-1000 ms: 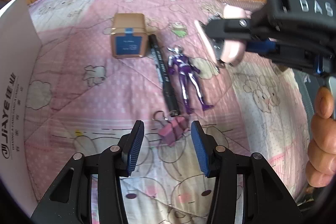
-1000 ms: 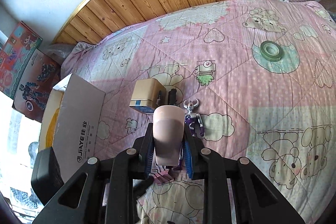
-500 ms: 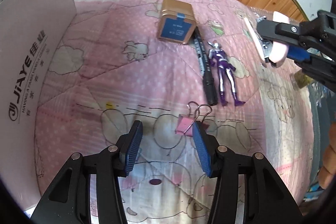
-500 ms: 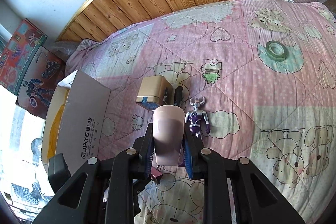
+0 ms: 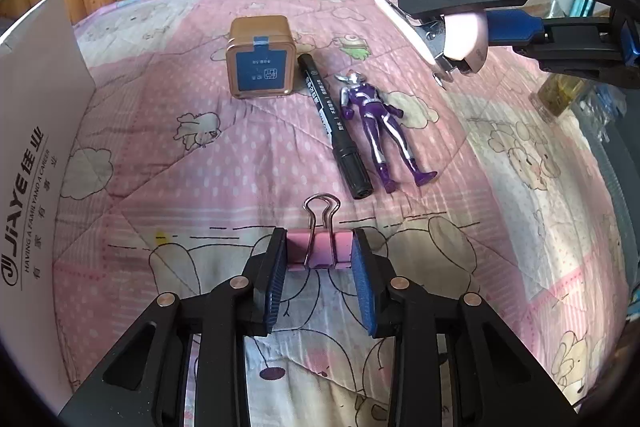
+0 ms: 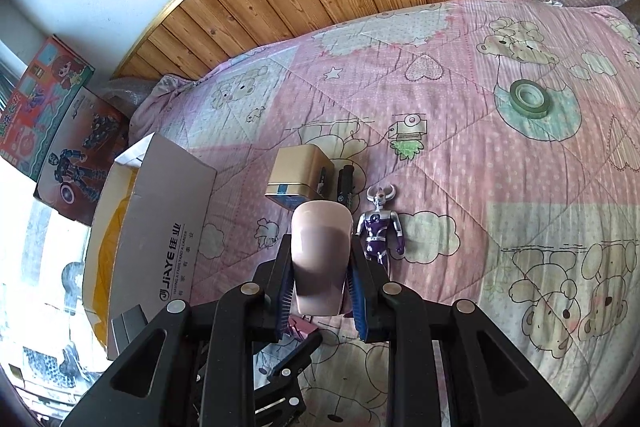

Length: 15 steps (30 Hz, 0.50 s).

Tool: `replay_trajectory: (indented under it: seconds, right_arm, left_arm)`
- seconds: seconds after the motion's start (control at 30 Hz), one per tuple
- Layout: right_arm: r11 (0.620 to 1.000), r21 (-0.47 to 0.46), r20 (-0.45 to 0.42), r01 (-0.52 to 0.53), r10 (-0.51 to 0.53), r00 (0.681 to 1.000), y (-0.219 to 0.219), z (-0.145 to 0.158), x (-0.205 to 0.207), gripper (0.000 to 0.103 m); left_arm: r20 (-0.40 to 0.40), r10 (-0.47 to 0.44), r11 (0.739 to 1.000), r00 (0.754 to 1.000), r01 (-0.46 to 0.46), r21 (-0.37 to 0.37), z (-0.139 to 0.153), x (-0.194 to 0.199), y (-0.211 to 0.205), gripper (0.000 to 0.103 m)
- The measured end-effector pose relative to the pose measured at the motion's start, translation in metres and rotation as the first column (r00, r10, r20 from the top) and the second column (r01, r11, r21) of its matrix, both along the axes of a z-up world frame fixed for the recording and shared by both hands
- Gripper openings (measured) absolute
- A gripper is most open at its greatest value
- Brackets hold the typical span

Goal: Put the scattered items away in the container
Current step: 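Carry the binder clip and pink cylinder over the white box with both tools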

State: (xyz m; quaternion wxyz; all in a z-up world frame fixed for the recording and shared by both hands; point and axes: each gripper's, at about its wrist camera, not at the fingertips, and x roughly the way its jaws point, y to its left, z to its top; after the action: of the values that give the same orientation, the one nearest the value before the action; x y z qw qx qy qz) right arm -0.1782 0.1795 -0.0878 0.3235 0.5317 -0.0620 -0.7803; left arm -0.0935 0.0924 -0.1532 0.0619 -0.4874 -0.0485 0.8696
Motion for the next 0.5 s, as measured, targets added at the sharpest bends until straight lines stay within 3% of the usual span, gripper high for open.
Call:
replay_trajectory:
  seconds: [0.17, 0.5]
  right_arm:
    - [1.0, 0.011, -0.016, -0.018, 0.018, 1.0, -0.004, 0.002, 0.003, 0.026]
    - [0.998, 0.021, -0.035, -0.061, 0.062, 0.997, -0.016, 0.008, 0.015, 0.026]
  left_arm:
    - [0.013, 0.023, 0.999, 1.0, -0.024, 0.043, 0.009, 0.008, -0.012, 0.032]
    - [-0.043, 0.059, 0.995, 0.997, -0.056, 0.08, 0.052, 0.028, -0.031, 0.032]
